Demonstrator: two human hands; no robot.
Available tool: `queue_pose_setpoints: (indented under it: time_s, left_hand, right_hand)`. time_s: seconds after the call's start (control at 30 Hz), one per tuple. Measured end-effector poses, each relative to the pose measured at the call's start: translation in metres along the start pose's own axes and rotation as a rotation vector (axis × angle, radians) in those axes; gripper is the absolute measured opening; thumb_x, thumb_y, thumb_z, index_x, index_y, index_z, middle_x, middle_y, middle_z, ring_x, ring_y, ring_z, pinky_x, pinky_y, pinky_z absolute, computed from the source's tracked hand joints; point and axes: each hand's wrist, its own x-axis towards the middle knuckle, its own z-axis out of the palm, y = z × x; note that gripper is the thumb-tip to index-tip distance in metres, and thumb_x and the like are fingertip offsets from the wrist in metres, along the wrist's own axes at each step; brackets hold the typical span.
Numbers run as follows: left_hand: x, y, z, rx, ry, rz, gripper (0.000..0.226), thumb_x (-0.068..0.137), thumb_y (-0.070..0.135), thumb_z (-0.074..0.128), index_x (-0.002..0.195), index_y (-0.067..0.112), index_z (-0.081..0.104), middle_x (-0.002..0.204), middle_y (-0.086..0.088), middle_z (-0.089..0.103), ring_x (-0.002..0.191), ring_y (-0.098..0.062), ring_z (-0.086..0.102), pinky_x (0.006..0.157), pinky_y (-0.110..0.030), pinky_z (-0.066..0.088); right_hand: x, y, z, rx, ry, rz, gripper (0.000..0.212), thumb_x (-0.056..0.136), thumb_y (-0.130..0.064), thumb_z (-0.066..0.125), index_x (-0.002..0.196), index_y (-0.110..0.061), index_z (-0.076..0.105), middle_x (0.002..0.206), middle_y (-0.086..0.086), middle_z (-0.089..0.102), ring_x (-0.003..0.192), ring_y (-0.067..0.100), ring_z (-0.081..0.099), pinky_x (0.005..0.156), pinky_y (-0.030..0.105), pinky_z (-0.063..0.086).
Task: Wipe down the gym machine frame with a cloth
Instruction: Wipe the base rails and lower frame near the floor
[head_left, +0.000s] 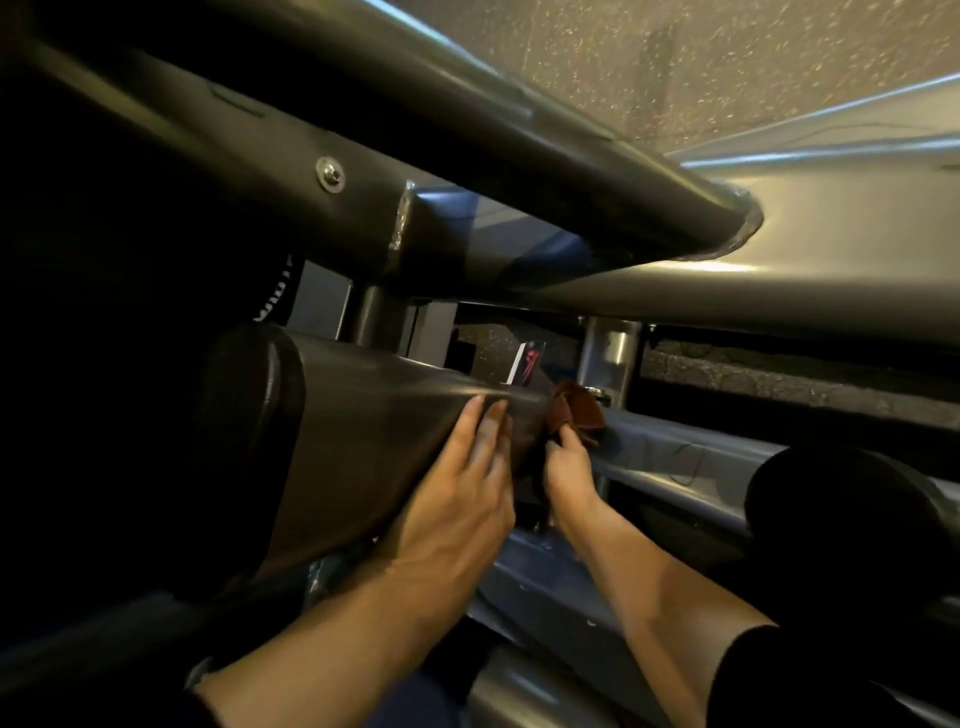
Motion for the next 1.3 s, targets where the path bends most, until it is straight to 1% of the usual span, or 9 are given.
queue_pose_setpoints:
  time_s: [0.1,0.2,0.33,0.4,0.53,0.77,1.03,1.17,1.3]
  left_hand:
    - [0.005,0.008,0.021,0.016,0.181,-0.175,0.052,0.090,0.023,0.046,0.132,-0.005,0.052,0.143,-0.029,0.043,0.138,-0.046,0.031,0.115,-0.060,-0.012]
    - [0.013,0.013,0.028,-0.088,0.247,-0.197,0.047,0.076,0.027,0.060,0.117,0.005,0.068,0.128,-0.016,0.062,0.127,-0.034,0.053,0.114,-0.052,0.015]
    - [0.011,0.018,0.032,-0.085,0.382,-0.226,0.043,0.087,0.017,0.041,0.118,0.002,0.066,0.129,-0.018,0.061,0.127,-0.035,0.052,0.114,-0.050,0.016]
    - [0.010,0.014,0.029,-0.073,0.363,-0.249,0.052,0.085,0.012,0.026,0.116,0.002,0.067,0.127,-0.018,0.062,0.126,-0.037,0.053,0.114,-0.050,0.015]
    - [0.010,0.011,0.025,-0.112,0.382,-0.238,0.054,0.085,0.010,0.024,0.114,-0.002,0.068,0.123,-0.020,0.065,0.122,-0.039,0.055,0.112,-0.051,0.017]
    - [0.011,0.010,0.027,-0.135,0.434,-0.248,0.052,0.088,0.008,0.024,0.115,-0.005,0.067,0.124,-0.023,0.063,0.121,-0.042,0.055,0.110,-0.051,0.021]
    - [0.008,0.010,0.026,-0.175,0.445,-0.234,0.055,0.085,0.002,0.020,0.114,-0.006,0.066,0.126,-0.027,0.059,0.122,-0.046,0.052,0.111,-0.048,0.020]
    - [0.008,0.010,0.028,-0.192,0.453,-0.235,0.045,0.080,-0.012,0.035,0.112,-0.006,0.067,0.124,-0.028,0.060,0.122,-0.046,0.052,0.112,-0.047,0.017]
    - [0.009,0.010,0.033,-0.157,0.452,-0.222,0.046,0.080,-0.006,0.034,0.114,-0.005,0.066,0.124,-0.027,0.061,0.123,-0.045,0.051,0.112,-0.049,0.015]
  right_hand:
    - [0.033,0.018,-0.006,0.019,0.036,0.023,0.041,0.100,-0.004,0.034,0.129,-0.028,0.053,0.133,0.014,0.057,0.119,0.032,0.055,0.109,0.050,0.039]
    - [0.075,0.051,-0.016,0.092,0.072,0.055,0.027,0.100,-0.027,0.042,0.113,-0.042,0.061,0.130,0.006,0.061,0.117,0.027,0.058,0.108,0.051,0.041]
    - [0.071,0.045,-0.019,0.123,0.044,0.099,0.039,0.092,-0.050,0.044,0.129,-0.041,0.054,0.134,0.004,0.058,0.121,0.028,0.054,0.110,0.052,0.038]
    - [0.051,0.028,-0.011,0.128,0.045,0.090,0.032,0.099,-0.034,0.042,0.128,-0.038,0.053,0.133,0.006,0.056,0.121,0.029,0.053,0.110,0.051,0.038]
    - [0.043,0.018,-0.011,0.044,0.038,-0.017,0.038,0.098,-0.008,0.040,0.111,-0.035,0.063,0.129,0.006,0.059,0.119,0.027,0.054,0.109,0.048,0.039]
    - [0.075,0.029,-0.032,-0.003,-0.015,0.003,0.041,0.101,-0.017,0.037,0.137,-0.029,0.051,0.138,0.006,0.051,0.125,0.027,0.048,0.111,0.049,0.036]
    - [0.097,0.051,-0.044,0.056,-0.024,0.047,0.038,0.097,-0.006,0.035,0.118,-0.030,0.057,0.129,0.011,0.056,0.123,0.034,0.050,0.109,0.054,0.038]
    - [0.100,0.021,-0.036,0.028,-0.070,0.020,0.019,0.088,-0.025,0.048,0.100,-0.031,0.062,0.125,0.011,0.057,0.116,0.030,0.053,0.108,0.051,0.038]
    - [0.101,-0.022,-0.030,-0.151,-0.204,0.040,0.030,0.098,-0.039,0.045,0.121,-0.023,0.058,0.125,0.007,0.054,0.113,0.024,0.050,0.101,0.039,0.037]
